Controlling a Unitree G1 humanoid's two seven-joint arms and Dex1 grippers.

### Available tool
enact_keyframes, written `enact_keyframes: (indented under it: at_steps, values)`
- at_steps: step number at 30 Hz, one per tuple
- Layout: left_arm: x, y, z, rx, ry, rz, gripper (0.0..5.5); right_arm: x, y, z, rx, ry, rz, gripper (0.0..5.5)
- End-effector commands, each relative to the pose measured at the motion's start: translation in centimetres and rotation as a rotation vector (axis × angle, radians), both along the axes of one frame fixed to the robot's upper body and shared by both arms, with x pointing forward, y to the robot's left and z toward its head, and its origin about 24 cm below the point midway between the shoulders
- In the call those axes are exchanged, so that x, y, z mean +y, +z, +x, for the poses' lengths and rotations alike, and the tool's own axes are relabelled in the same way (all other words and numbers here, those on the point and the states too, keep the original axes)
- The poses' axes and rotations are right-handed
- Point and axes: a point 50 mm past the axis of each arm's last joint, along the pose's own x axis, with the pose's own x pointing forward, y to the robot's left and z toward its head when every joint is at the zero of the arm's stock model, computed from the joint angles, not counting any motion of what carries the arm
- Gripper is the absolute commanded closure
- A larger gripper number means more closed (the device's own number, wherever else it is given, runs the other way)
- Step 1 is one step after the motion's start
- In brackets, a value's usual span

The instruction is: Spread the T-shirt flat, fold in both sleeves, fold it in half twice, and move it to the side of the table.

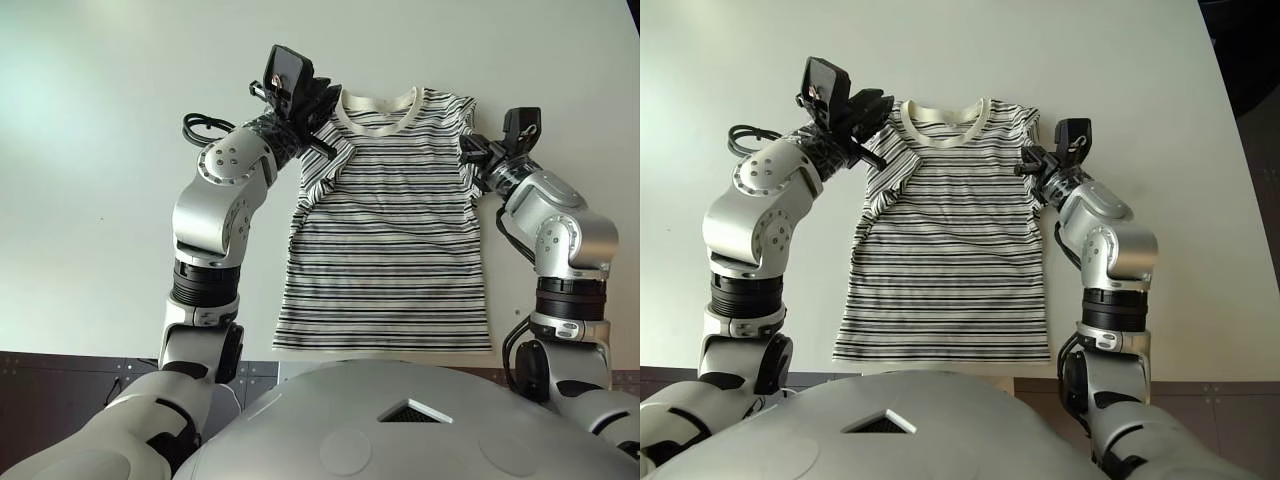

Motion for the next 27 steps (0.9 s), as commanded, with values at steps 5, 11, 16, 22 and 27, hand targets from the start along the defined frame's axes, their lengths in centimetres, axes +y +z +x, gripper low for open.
enact_keyframes:
  at_steps: [5, 11, 16, 22, 27]
  values:
    - [-0.4, -0.5, -0.6, 0.023, -0.007, -0.002, 4.64, 3.3, 1.5, 0.0, 0.063, 0.051, 0.035, 5.38]
    - [-0.8, -0.6, -0.8, 0.026, -0.014, -0.008, 4.64, 4.4, 0.8, 1.2, 0.094, 0.062, 0.045, 4.68]
    - [0.5, -0.8, -0.9, 0.008, 0.008, 0.035, 4.64, 4.7, 4.1, 0.4, 0.032, 0.188, 0.234, 4.68]
    - [5.9, -2.9, -3.8, -0.108, -0.093, 0.398, 4.64, -5.3, 8.4, -4.0, -0.145, 0.131, 0.057, 4.68]
    - [8.7, -5.2, -8.5, -0.121, -0.294, 0.546, 4.64, -8.6, 4.4, -8.1, -0.076, 0.196, -0.346, 4.68]
